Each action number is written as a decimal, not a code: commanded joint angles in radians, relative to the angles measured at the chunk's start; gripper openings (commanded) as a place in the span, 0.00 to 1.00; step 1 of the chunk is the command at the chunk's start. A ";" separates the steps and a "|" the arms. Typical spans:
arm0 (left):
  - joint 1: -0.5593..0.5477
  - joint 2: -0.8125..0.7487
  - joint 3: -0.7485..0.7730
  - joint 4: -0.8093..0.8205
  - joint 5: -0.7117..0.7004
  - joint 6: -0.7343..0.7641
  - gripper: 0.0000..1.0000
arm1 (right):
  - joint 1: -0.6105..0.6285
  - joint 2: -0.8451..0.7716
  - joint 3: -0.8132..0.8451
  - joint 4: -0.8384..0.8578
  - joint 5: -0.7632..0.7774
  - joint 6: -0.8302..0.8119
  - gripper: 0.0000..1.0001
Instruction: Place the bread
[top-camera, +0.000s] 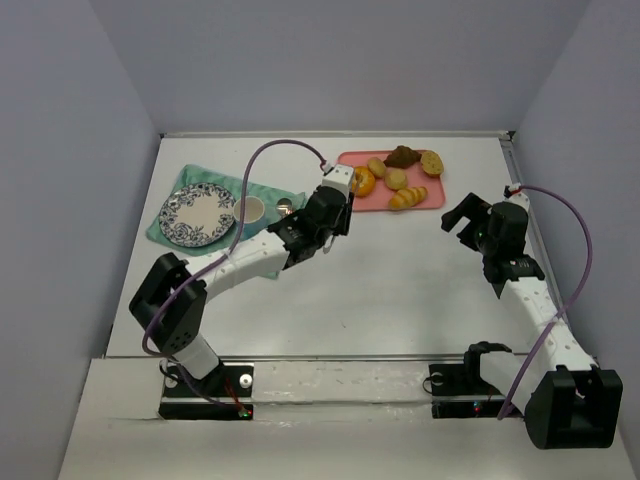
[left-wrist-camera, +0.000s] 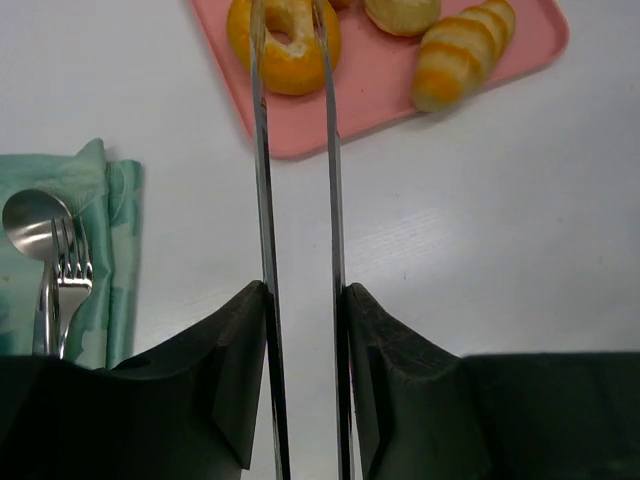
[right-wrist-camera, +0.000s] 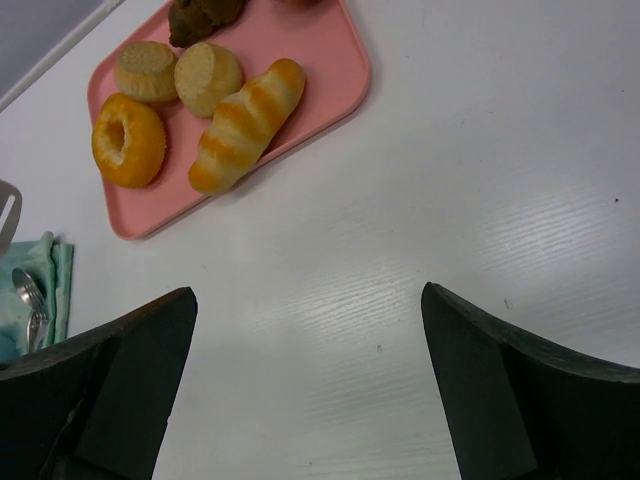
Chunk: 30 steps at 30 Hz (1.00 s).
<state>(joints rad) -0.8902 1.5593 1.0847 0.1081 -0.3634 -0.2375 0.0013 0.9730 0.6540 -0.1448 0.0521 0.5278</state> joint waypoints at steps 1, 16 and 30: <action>0.120 0.065 0.125 0.044 0.222 0.030 0.46 | 0.002 -0.016 -0.005 0.056 0.009 -0.014 0.99; 0.232 0.277 0.360 -0.091 0.411 0.003 0.55 | 0.002 -0.010 -0.004 0.057 0.026 -0.015 0.99; 0.238 0.323 0.403 -0.132 0.290 -0.023 0.60 | 0.002 -0.010 -0.005 0.057 0.022 -0.017 0.99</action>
<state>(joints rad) -0.6586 1.8587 1.4063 -0.0166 -0.0368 -0.2687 0.0013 0.9733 0.6540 -0.1417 0.0605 0.5274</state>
